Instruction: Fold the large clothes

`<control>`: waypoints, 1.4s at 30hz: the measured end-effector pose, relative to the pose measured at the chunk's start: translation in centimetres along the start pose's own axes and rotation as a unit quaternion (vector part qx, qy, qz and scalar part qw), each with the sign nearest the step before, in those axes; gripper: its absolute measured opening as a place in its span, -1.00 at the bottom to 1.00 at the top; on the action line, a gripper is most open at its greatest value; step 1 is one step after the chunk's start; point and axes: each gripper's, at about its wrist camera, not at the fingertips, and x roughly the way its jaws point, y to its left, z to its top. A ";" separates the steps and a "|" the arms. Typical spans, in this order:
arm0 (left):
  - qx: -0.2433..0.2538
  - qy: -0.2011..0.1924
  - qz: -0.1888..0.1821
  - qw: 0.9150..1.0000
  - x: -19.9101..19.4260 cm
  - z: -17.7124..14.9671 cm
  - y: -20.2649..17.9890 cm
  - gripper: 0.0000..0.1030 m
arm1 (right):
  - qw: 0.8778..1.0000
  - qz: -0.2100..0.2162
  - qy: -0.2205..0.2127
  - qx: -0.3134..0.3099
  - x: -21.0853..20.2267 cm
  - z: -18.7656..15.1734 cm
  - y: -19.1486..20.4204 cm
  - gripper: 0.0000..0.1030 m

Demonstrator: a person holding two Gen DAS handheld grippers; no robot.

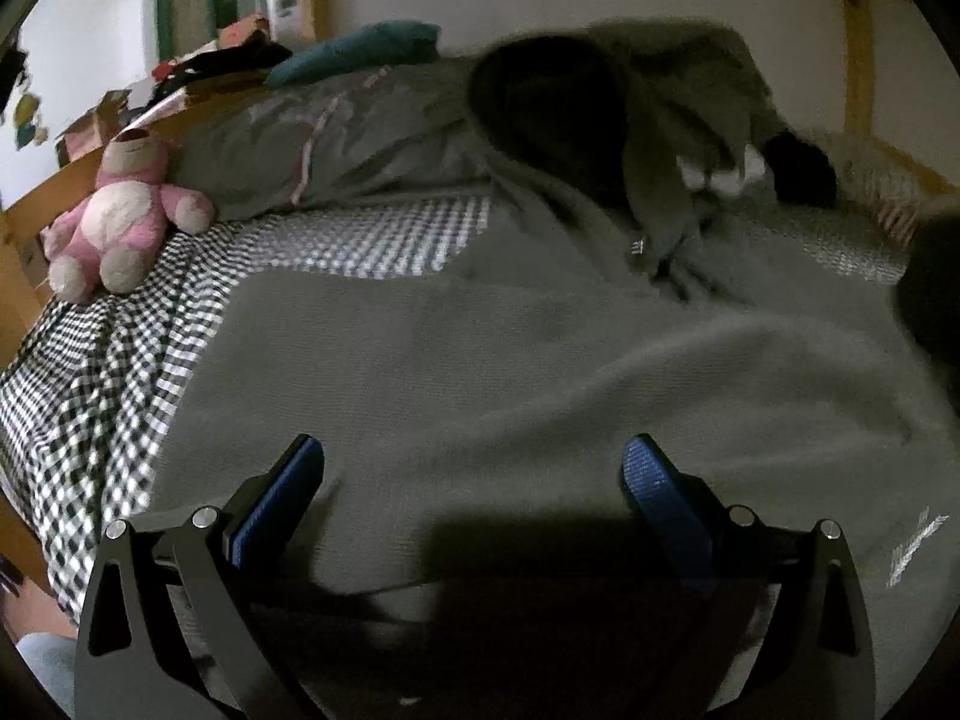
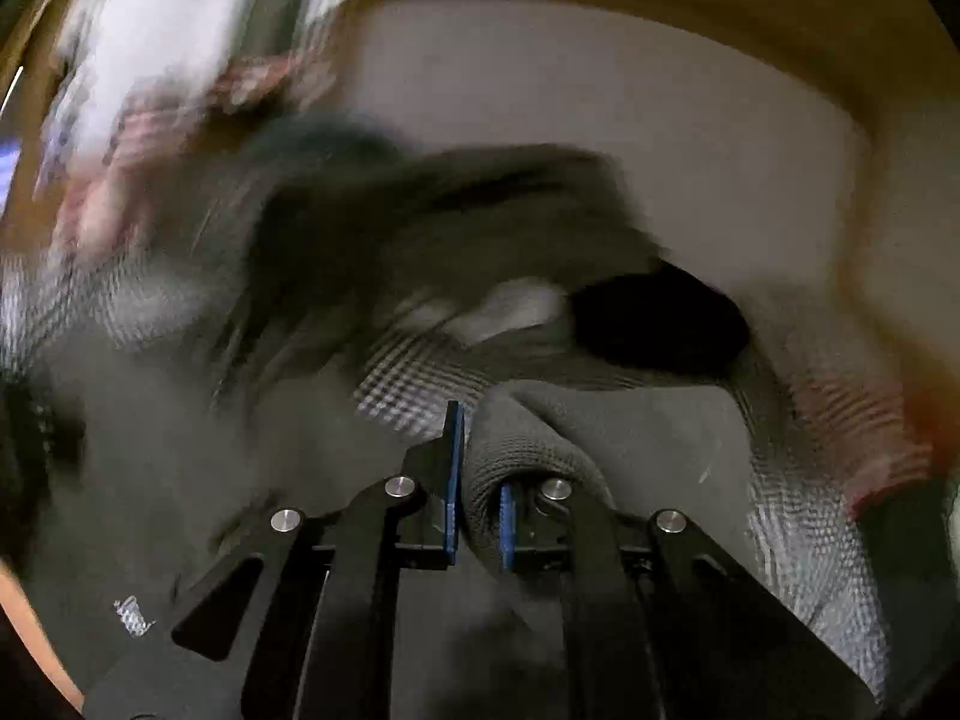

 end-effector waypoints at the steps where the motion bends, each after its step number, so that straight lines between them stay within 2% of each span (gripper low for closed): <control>1: -0.015 -0.013 -0.010 1.000 -1.1 0.9 0.4 0.91 | 0.997 -0.003 0.023 -0.074 1.1 -0.9 4.6 -0.80; 3: -0.032 -0.026 -0.036 0.999 -2.5 2.8 0.8 0.91 | 0.982 -0.012 0.060 -0.179 2.3 -3.8 10.8 -0.80; 4: -0.037 -0.025 -0.059 0.997 -3.0 4.1 0.8 0.91 | 0.968 -0.021 0.078 -0.236 2.9 -5.9 13.8 -0.81; 5: -0.037 -0.014 -0.100 0.994 -3.2 5.9 0.5 0.91 | 0.955 -0.040 0.088 -0.279 3.4 -7.6 16.1 -0.81; 6: -0.033 0.006 -0.148 0.988 -3.1 7.9 -0.2 0.91 | 0.946 -0.073 0.074 -0.308 3.3 -8.5 17.4 -0.81; 7: -0.025 0.021 -0.183 0.983 -3.0 9.2 -1.0 0.91 | 0.945 -0.080 0.072 -0.310 3.1 -8.5 17.6 -0.81; 9: 0.031 0.078 -0.266 0.960 -2.1 12.7 -5.5 0.91 | 0.948 -0.071 0.078 -0.300 3.1 -8.1 16.8 -0.81; 10: 0.070 0.110 -0.286 0.949 -1.7 14.0 -8.7 0.91 | 0.946 -0.071 0.078 -0.305 3.0 -8.1 16.9 -0.81; 12: 0.138 0.154 -0.303 0.930 -1.0 15.2 -14.3 0.91 | 0.941 -0.084 0.077 -0.319 2.8 -8.3 17.4 -0.81; 13: 0.183 0.182 -0.313 0.914 -0.3 15.6 -18.8 0.91 | 0.939 -0.091 0.076 -0.323 2.7 -8.4 17.6 -0.81; 16: 0.261 0.214 -0.326 0.883 0.9 16.0 -27.6 0.91 | 0.937 -0.096 0.073 -0.327 2.5 -8.7 17.6 -0.80; 18: 0.328 0.223 -0.323 0.859 2.0 15.7 -34.2 0.91 | 0.938 -0.096 0.072 -0.326 2.5 -9.0 17.4 -0.81; 19: 0.359 0.218 -0.317 0.850 2.5 15.4 -36.7 0.91 | 0.938 -0.095 0.071 -0.325 2.8 -8.8 17.4 -0.81; 20: 0.404 0.215 -0.294 0.839 3.4 14.6 -40.1 0.91 | 0.939 -0.094 0.070 -0.322 2.8 -8.8 17.4 -0.81; 22: 0.450 0.241 -0.258 0.821 5.3 12.9 -43.1 0.91 | 0.942 -0.090 0.069 -0.316 3.2 -8.7 16.9 -0.80; 23: 0.466 0.263 -0.243 0.809 6.6 11.7 -44.6 0.78 | 0.943 -0.088 0.068 -0.313 3.2 -8.7 16.9 -0.80; 24: 0.466 0.274 -0.240 0.806 7.3 11.1 -45.4 0.45 | 0.945 -0.085 0.067 -0.309 3.2 -8.8 16.8 -0.80; 25: 0.456 0.289 -0.245 0.805 7.9 10.9 -45.8 -0.35 | 0.947 -0.082 0.066 -0.305 3.0 -8.9 16.8 -0.80; 26: 0.425 0.310 -0.255 0.811 8.5 11.2 -45.7 -0.54 | 0.948 -0.079 0.067 -0.301 3.2 -8.8 16.7 -0.80; 27: 0.400 0.310 -0.267 0.820 8.6 12.0 -45.3 -0.59 | 0.950 -0.075 0.067 -0.295 3.2 -8.7 16.5 -0.80; 29: 0.370 0.297 -0.295 0.829 8.0 13.5 -43.8 -0.62 | 0.953 -0.070 0.068 -0.288 3.3 -8.6 16.4 -0.80; 31: 0.333 0.273 -0.314 0.846 6.8 15.3 -41.4 -0.63 | 0.952 -0.071 0.066 -0.289 3.4 -8.6 16.5 -0.80; 32: 0.297 0.254 -0.338 0.856 5.7 16.8 -38.9 -0.63 | 0.952 -0.072 0.066 -0.290 3.3 -8.7 16.6 -0.80; 34: 0.241 0.223 -0.370 0.869 4.1 19.1 -34.1 -0.62 | 0.952 -0.072 0.065 -0.289 3.2 -8.8 16.6 -0.80; 35: 0.208 0.193 -0.386 0.878 2.6 20.2 -30.3 -0.62 | 0.952 -0.073 0.065 -0.289 3.1 -8.9 16.6 -0.80; 37: 0.173 0.159 -0.393 0.889 1.0 20.8 -25.2 -0.62 | 0.952 -0.077 0.062 -0.291 3.1 -9.0 16.8 -0.80; 40: 0.116 0.110 -0.380 0.911 -1.2 19.2 -15.1 -0.62 | 0.955 -0.080 0.052 -0.281 3.0 -9.1 16.8 -0.80; 42: 0.089 0.094 -0.376 0.918 -1.7 17.8 -10.4 -0.62 | 0.955 -0.083 0.044 -0.281 2.9 -9.2 16.8 -0.80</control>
